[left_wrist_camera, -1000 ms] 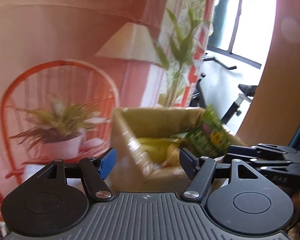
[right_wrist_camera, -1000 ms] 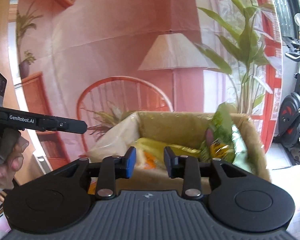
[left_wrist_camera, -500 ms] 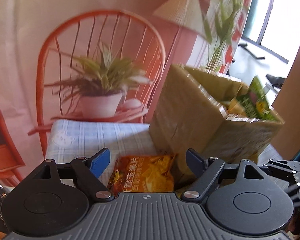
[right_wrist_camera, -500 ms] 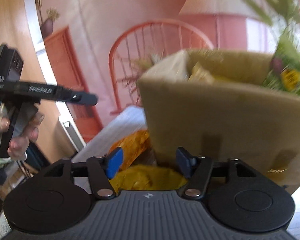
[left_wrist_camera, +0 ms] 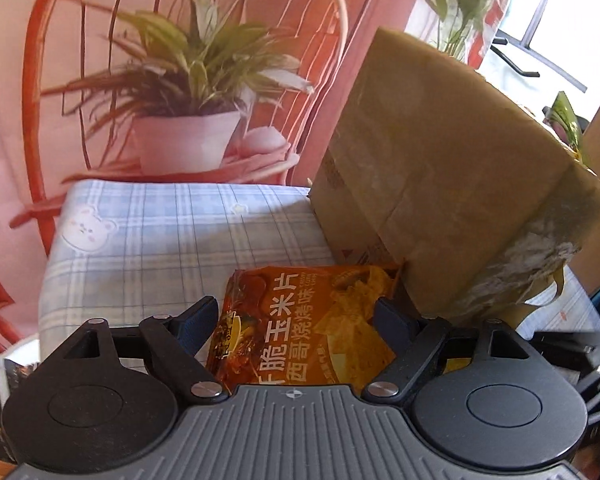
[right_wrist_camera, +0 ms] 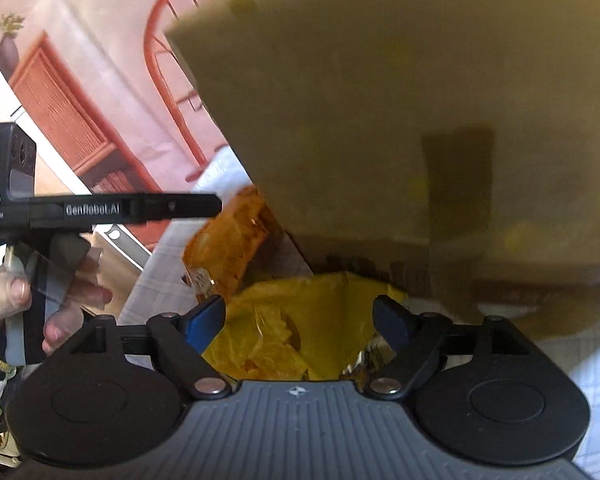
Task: Organize snacks
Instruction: 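Lower the left gripper to the orange corn-chip bag while the right gripper reaches the yellow chip bag, then close the left gripper on the orange bag while the right gripper closes on the yellow bag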
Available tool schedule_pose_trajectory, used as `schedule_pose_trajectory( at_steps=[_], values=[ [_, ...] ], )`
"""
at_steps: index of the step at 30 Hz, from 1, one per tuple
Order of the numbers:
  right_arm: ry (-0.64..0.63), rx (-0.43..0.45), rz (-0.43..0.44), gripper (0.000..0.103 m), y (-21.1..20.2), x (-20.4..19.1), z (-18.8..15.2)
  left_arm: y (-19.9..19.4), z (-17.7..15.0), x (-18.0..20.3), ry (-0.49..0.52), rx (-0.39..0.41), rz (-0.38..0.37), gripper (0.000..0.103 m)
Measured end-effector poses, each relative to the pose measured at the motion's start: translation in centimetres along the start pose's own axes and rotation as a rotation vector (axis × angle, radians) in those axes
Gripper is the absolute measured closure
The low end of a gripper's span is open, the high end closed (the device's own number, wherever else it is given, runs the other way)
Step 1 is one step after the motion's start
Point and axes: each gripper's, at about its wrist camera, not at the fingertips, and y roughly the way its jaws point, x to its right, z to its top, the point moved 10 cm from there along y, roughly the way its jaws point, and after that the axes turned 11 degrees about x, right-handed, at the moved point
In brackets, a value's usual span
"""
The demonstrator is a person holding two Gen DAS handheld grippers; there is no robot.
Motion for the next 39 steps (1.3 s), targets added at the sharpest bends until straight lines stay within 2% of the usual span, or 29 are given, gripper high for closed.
schedule_pose_trajectory(
  at_steps=[1, 6, 8, 12, 16, 19, 23, 25, 28, 31, 35, 39],
  values=[
    [0.009, -0.003, 0.004, 0.015, 0.1, 0.2, -0.3, 0.3, -0.1, 0.0, -0.006, -0.005, -0.009, 0.012],
    [0.101, -0.021, 0.060, 0.015, 0.5, 0.8, -1.0, 2.2, -1.5, 1.0, 0.002, -0.079, -0.077, 0.012],
    [0.101, -0.026, 0.074, 0.015, 0.5, 0.7, -1.2, 2.6, -2.0, 1.3, 0.053, -0.077, -0.060, 0.005],
    [0.117, -0.028, 0.083, 0.014, 0.6, 0.6, -1.5, 3.2, -2.1, 0.9, 0.026, -0.077, -0.058, 0.000],
    [0.156, -0.038, 0.074, 0.014, 0.9, 0.8, -1.6, 4.2, -2.8, 0.4, 0.018, -0.107, -0.050, 0.000],
    [0.158, -0.041, 0.065, 0.013, 0.9, 0.8, -1.8, 4.2, -2.7, 0.2, -0.008, -0.089, -0.054, 0.000],
    [0.168, -0.038, 0.067, 0.015, 0.9, 0.8, -1.9, 3.6, -2.9, 0.5, -0.001, -0.067, -0.046, 0.002],
    [0.168, -0.023, 0.074, 0.025, 0.5, 0.7, -1.8, 2.8, -3.1, 0.8, 0.014, -0.058, -0.044, 0.004],
    [0.145, -0.013, 0.084, 0.033, -0.1, 0.6, -1.6, 1.5, -3.8, 1.4, 0.027, -0.059, -0.042, 0.009],
    [0.115, 0.003, 0.086, 0.035, -1.3, 0.8, -1.7, 0.2, -4.6, 1.7, 0.031, -0.060, -0.036, 0.011],
    [0.145, 0.023, 0.102, 0.036, -2.9, 1.5, -2.2, -2.0, -6.0, 2.4, 0.032, -0.052, -0.019, 0.014],
    [0.179, 0.049, 0.116, 0.036, -4.5, 2.4, -2.5, -3.9, -6.8, 2.6, -0.009, -0.043, -0.007, 0.015]
  ],
)
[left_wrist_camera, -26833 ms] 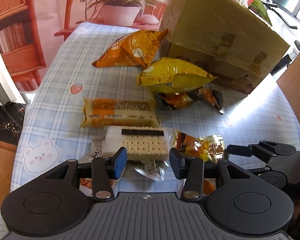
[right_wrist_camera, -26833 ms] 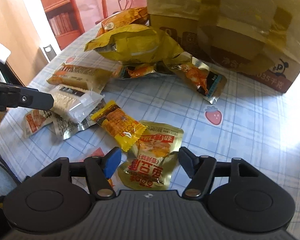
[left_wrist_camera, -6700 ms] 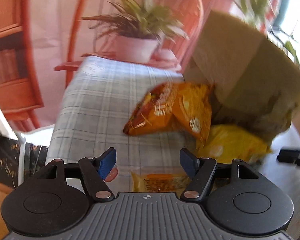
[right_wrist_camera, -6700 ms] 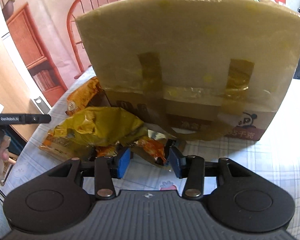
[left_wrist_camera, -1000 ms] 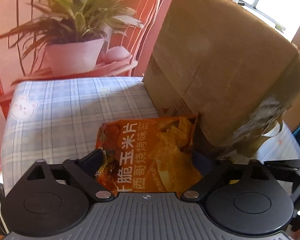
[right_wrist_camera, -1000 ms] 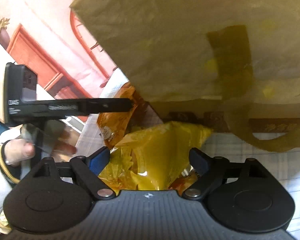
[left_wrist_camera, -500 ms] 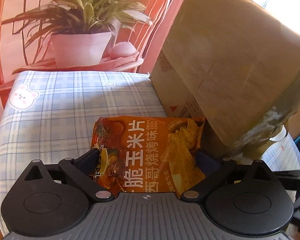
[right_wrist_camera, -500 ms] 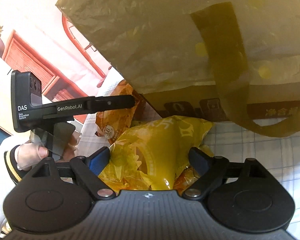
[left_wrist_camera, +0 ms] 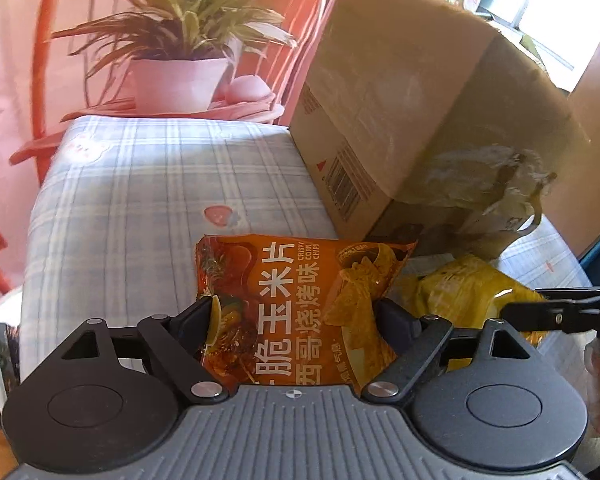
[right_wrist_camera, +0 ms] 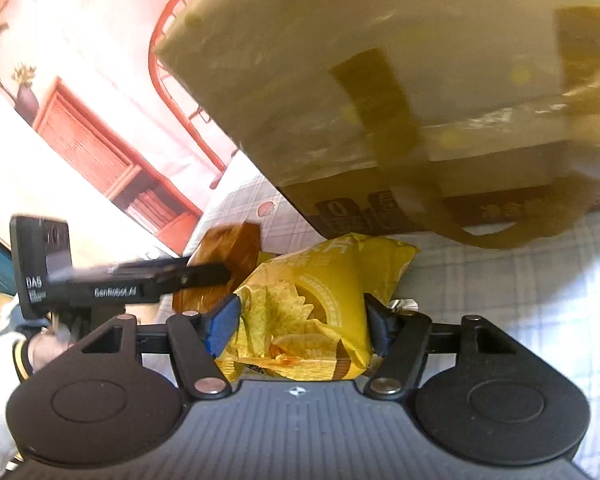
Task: Organize snacks
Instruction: 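Close the left gripper on the orange bag while the right gripper closes on the yellow bag, then carry both chip bags over the box and open both grippers inside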
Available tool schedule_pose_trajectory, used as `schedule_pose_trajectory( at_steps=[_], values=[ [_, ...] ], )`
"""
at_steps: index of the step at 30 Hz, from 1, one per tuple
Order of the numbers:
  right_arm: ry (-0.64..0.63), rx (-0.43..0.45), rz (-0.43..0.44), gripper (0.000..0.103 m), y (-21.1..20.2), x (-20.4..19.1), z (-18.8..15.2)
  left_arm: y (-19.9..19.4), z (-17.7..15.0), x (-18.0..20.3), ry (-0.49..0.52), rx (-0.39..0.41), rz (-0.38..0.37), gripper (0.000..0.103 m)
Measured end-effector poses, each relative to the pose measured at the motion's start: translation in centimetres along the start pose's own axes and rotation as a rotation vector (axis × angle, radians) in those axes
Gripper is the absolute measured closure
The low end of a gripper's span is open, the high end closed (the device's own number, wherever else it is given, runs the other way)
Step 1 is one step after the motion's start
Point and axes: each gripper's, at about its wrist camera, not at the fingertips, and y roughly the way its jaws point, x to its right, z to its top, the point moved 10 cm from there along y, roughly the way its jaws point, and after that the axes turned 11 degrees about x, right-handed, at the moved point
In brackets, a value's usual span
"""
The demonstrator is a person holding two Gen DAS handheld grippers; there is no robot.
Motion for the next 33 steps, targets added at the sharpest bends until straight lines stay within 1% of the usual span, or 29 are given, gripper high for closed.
schedule_pose_trajectory(
  at_steps=[3, 5, 9, 12, 14, 18, 21, 24, 27, 29, 33],
  values=[
    [-0.013, 0.021, 0.001, 0.036, -1.3, -0.2, 0.2, -1.6, 0.5, 0.3, -0.026, 0.029, 0.002, 0.015],
    [-0.027, 0.039, 0.006, 0.036, -2.2, -0.3, 0.4, -3.0, 1.4, 0.4, -0.043, 0.065, 0.003, 0.015],
    [-0.081, 0.095, 0.026, 0.036, -4.5, -1.3, 1.6, -6.6, 4.4, 1.6, -0.053, 0.153, -0.008, 0.015],
    [-0.131, 0.153, 0.054, 0.037, -6.5, -2.6, 3.1, -8.9, 7.4, 3.2, -0.023, 0.219, -0.026, 0.015],
    [-0.159, 0.191, 0.075, 0.037, -7.7, -3.6, 4.4, -10.3, 9.9, 4.7, 0.017, 0.267, -0.040, 0.015],
    [-0.194, 0.273, 0.133, 0.037, -10.7, -5.5, 8.0, -11.9, 14.3, 8.3, 0.083, 0.345, -0.068, 0.015],
    [-0.253, 0.333, 0.144, 0.037, -12.7, -6.6, 11.3, -11.8, 17.5, 11.0, 0.123, 0.377, -0.090, 0.015],
    [-0.377, 0.389, 0.093, 0.037, -13.8, -7.1, 14.9, -11.1, 19.7, 13.7, 0.171, 0.399, -0.093, 0.015],
    [-0.515, 0.425, 0.030, 0.037, -13.2, -7.5, 18.5, -9.2, 21.8, 15.3, 0.176, 0.394, -0.083, 0.015],
    [-0.615, 0.408, -0.022, 0.037, -12.2, -7.3, 20.1, -7.7, 22.7, 15.8, 0.162, 0.379, -0.079, 0.015],
    [-0.862, 0.350, -0.133, 0.037, -8.6, -6.4, 21.1, -4.1, 24.1, 17.1, 0.173, 0.351, -0.062, 0.015]
  ],
)
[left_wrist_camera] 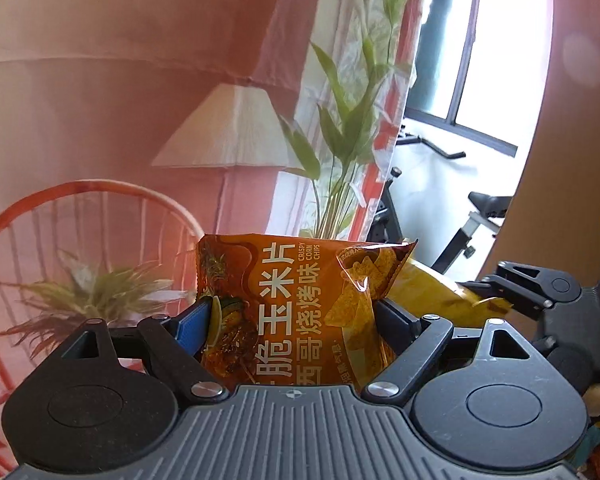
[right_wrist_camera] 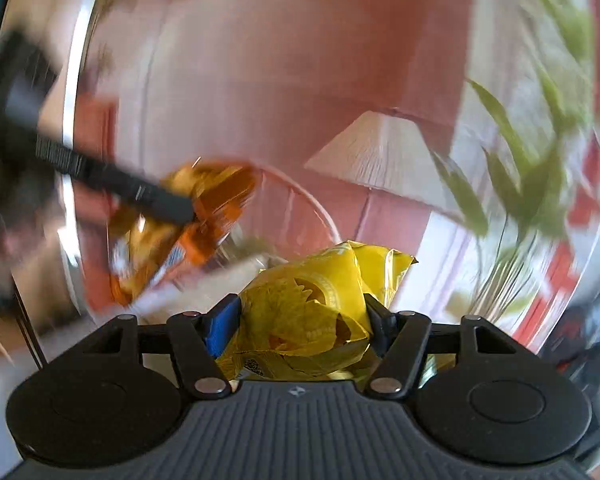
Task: Organize snacks
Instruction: 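Carry both chip bags over the box and open both grippers inside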
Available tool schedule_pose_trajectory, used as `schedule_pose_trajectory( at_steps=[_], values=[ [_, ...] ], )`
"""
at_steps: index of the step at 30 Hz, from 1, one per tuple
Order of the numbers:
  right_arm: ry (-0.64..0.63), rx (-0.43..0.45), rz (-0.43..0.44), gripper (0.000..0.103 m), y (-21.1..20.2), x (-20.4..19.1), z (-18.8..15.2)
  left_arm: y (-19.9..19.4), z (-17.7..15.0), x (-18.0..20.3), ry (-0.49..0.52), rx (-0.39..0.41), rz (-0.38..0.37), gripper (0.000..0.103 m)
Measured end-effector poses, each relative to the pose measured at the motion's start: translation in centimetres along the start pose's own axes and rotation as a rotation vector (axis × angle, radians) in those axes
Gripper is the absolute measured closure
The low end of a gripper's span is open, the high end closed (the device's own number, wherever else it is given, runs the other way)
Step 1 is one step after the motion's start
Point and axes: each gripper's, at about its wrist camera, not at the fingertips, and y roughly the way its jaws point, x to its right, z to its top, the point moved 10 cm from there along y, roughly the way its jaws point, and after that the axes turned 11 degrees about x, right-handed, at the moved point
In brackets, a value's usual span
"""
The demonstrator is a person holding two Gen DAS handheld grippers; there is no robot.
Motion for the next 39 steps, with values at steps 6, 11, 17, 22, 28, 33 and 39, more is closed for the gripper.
schedule_pose_trajectory(
  at_steps=[6, 11, 17, 22, 28, 33, 39],
  values=[
    [-0.149, -0.126, 0.031, 0.037, 4.8, -0.5, -4.2, 4.7, -1.4, 0.2, 0.010, -0.071, 0.014, 0.015],
    [-0.119, -0.231, 0.074, 0.036, 6.4, -1.3, -8.3, 6.4, -2.9, -0.1, -0.001, -0.114, 0.016, 0.015],
    [0.047, -0.236, 0.056, 0.024, 5.6, 0.8, -8.7, 7.3, -3.8, -0.3, 0.007, -0.150, 0.018, 0.015],
    [0.177, -0.176, 0.045, 0.022, 3.6, 3.0, -7.4, 8.4, -4.4, 0.1, 0.046, -0.195, 0.033, 0.015],
    [0.243, -0.131, 0.012, 0.022, 0.4, 4.8, -6.4, 10.1, -6.1, 1.2, 0.118, -0.276, 0.042, 0.014],
    [0.284, -0.120, 0.009, 0.022, -0.6, 5.4, -5.9, 12.1, -7.6, 0.7, 0.109, -0.355, 0.089, 0.012],
    [0.322, -0.118, 0.010, 0.022, -1.5, 5.1, -6.3, 13.0, -9.1, 0.1, 0.139, -0.381, 0.140, 0.011]
  ],
)
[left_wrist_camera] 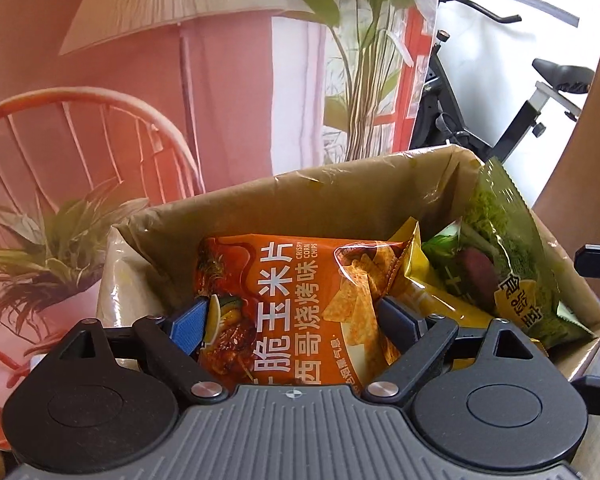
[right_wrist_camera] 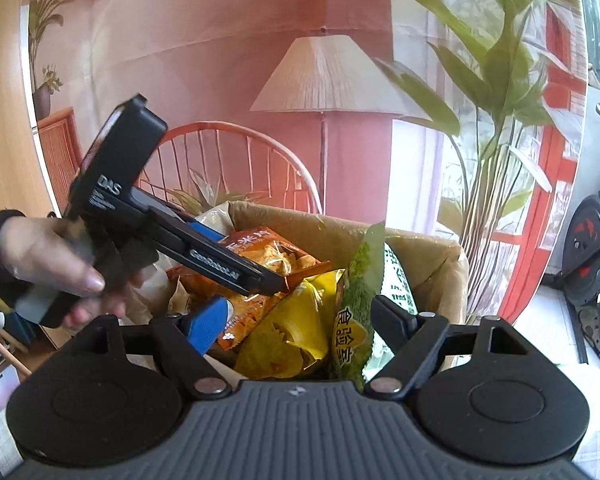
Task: Organize snacks
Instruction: 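Carry both chip bags over the box and open both grippers inside, then withdraw both grippers from the box toward the last clear packet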
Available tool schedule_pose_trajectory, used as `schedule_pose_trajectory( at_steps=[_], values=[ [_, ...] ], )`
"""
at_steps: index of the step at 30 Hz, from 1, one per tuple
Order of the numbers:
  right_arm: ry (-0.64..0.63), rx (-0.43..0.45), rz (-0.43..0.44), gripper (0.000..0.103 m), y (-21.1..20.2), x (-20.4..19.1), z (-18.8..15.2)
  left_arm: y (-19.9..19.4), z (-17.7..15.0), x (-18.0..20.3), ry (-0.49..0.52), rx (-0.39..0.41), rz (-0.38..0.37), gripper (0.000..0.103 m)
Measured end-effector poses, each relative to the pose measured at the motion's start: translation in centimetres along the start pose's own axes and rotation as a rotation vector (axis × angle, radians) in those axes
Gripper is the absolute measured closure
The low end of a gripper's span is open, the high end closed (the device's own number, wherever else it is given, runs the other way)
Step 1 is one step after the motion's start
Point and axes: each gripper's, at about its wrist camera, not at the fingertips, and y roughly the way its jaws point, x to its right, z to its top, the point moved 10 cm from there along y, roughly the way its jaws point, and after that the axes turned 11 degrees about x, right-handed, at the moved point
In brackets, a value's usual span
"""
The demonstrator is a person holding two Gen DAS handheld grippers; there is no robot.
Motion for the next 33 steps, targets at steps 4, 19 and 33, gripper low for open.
schedule_pose_trajectory(
  at_steps=[4, 19, 33],
  values=[
    [0.026, 0.000, -0.006, 0.022, -0.2, 0.0, -0.6, -0.6, 0.3, 0.1, 0.007, 0.003, -0.015, 0.009],
    [0.081, 0.029, -0.008, 0.022, -0.6, -2.8, -1.0, -8.8, 0.6, -2.9, -0.080, 0.140, -0.089, 0.009],
    [0.106, 0.023, 0.091, 0.022, -1.9, -10.0, -5.3, -17.0, -10.6, -9.4, -0.194, 0.193, -0.055, 0.010]
  ],
)
